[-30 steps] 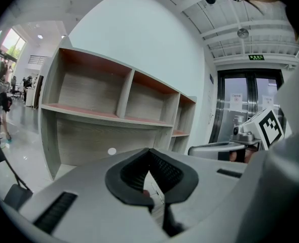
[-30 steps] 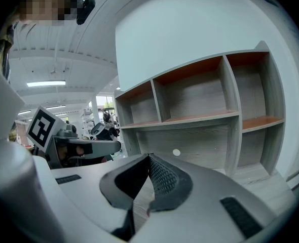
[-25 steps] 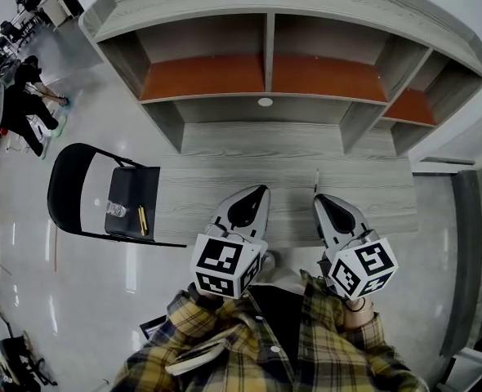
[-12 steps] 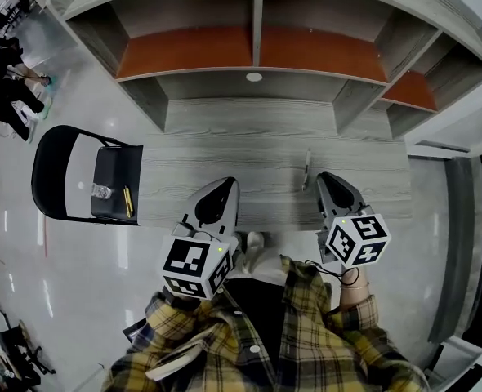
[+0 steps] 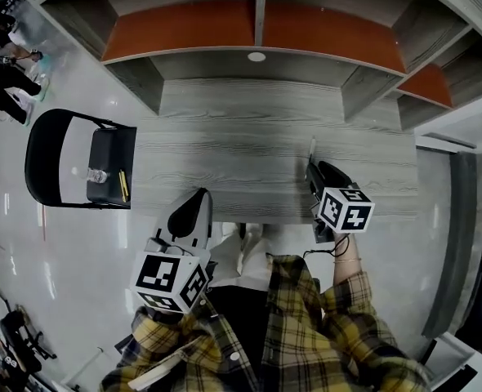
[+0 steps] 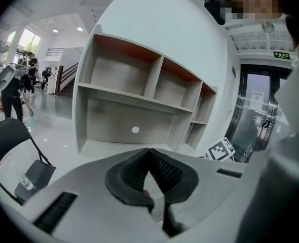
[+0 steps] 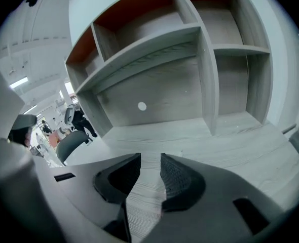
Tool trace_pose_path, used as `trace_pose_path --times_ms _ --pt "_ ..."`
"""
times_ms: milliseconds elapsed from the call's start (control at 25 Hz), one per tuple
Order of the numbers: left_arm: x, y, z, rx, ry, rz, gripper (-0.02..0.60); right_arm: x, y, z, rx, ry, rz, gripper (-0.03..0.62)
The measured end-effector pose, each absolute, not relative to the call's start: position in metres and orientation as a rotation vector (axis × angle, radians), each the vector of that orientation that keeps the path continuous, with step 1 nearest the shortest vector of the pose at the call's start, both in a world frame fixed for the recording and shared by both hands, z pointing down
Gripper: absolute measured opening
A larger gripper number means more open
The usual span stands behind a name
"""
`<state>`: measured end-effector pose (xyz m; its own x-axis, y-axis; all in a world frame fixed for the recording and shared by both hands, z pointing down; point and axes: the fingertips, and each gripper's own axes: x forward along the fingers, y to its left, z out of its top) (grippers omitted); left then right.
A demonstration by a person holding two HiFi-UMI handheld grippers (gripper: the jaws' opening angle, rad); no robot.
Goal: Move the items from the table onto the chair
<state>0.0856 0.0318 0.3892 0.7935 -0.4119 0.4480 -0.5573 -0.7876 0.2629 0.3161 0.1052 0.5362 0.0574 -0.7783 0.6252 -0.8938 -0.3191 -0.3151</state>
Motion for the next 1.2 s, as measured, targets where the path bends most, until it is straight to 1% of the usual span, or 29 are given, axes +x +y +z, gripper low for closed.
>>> trace_pose_path --times_ms 240,480,800,960,1040,1080,1200 --pt "0.068 0.031 0.402 2.555 -0.766 0.586 0.003 0.325 0.104 0.589 2.145 -1.578 1.185 0.143" --pt "0.059 0.031 0.415 2.517 -0.783 0.629 0.003 0.335 0.106 0.638 2.102 -1.439 1.262 0.143" --pt "0.051 0.025 0.42 2.492 -0.792 0.627 0.003 0.34 0.105 0.654 2.13 -1.333 1.192 0.143" --pt "0.049 0.024 0.421 2.486 -0.792 0.617 0.003 0.336 0.105 0.657 2.099 -1.299 1.073 0.137" --pt "0.05 0.025 0.422 2.483 -0.789 0.614 0.003 0.334 0.103 0.658 2.083 -1.295 1.049 0.122" --pt "0.051 0.026 0.422 2.482 -0.787 0.613 0.003 0.333 0.102 0.659 2.074 -1.295 1.044 0.104" --pt "0.051 0.027 0.419 2.485 -0.786 0.602 0.003 0.333 0.101 0.659 2.074 -1.289 1.068 0.088"
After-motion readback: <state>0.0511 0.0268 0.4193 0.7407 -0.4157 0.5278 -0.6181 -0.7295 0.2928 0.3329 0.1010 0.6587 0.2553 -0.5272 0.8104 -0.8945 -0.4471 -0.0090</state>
